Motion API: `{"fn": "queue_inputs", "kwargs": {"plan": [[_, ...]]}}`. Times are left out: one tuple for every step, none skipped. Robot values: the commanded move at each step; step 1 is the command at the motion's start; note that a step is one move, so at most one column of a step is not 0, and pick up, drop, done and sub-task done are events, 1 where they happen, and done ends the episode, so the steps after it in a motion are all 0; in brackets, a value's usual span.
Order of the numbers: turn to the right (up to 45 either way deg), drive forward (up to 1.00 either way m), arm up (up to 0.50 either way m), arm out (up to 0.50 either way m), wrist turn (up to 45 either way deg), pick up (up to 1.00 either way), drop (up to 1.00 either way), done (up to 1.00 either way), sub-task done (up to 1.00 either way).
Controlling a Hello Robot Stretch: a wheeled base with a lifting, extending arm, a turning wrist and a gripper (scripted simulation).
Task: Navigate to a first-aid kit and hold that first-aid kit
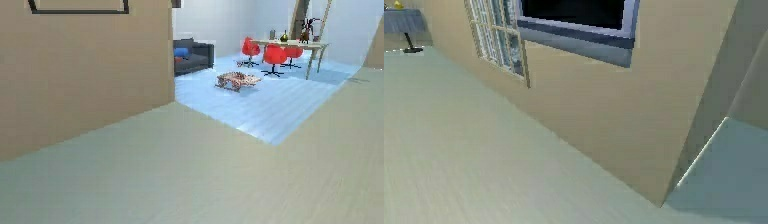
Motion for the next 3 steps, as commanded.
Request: {"fn": "queue_inputs", "kwargs": {"plan": [[0.0,1.00,0.00,0.00,0.0,0.00,0.00,0.00,0.00],[0.0,1.00,0.00,0.00,0.0,0.00,0.00,0.00,0.00],[3.0,0.00,0.00,0.00,0.0,0.00,0.00,0.00,0.00]]}}
